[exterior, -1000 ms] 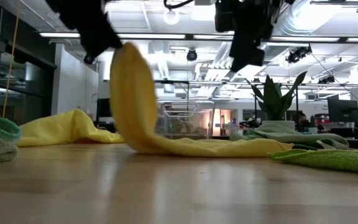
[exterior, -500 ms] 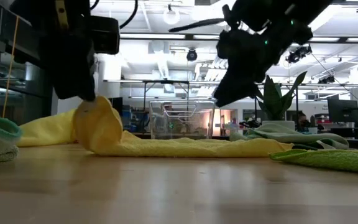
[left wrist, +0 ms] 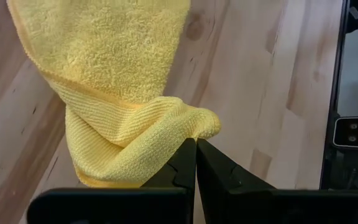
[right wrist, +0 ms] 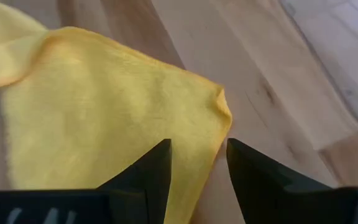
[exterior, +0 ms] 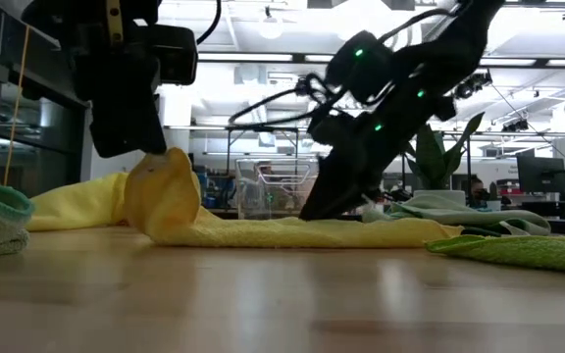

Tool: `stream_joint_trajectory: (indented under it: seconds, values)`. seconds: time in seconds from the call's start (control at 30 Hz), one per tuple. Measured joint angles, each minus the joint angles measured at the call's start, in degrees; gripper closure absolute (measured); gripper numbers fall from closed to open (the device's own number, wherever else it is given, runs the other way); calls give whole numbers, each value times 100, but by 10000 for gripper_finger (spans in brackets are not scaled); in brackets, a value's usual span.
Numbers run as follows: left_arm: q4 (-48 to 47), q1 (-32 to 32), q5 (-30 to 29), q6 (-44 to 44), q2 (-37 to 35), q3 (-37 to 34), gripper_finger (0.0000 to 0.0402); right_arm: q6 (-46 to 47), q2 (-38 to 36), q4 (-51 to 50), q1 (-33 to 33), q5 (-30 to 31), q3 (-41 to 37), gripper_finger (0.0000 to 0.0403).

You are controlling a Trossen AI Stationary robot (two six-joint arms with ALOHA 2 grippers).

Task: Fold microfiber towels
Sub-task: Fold the right yellow towel

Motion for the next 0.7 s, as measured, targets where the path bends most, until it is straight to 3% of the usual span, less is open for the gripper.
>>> stream_joint_trajectory:
  seconds: [0.23,0.37,0.47,0.7]
  values:
    - [21,-7,0,-138,-2,0,401,629,365,-198,19,147,336,282]
    - [21,-2,51,-138,-19,0,401,636,307,-322,85,286,329,347]
    - [47,86,347,-94,-149,0,401,652,97,-427,105,63,311,393]
    - [-29,436,573,170,-797,2,401,148,-1118,-1113,109,-114,311,397]
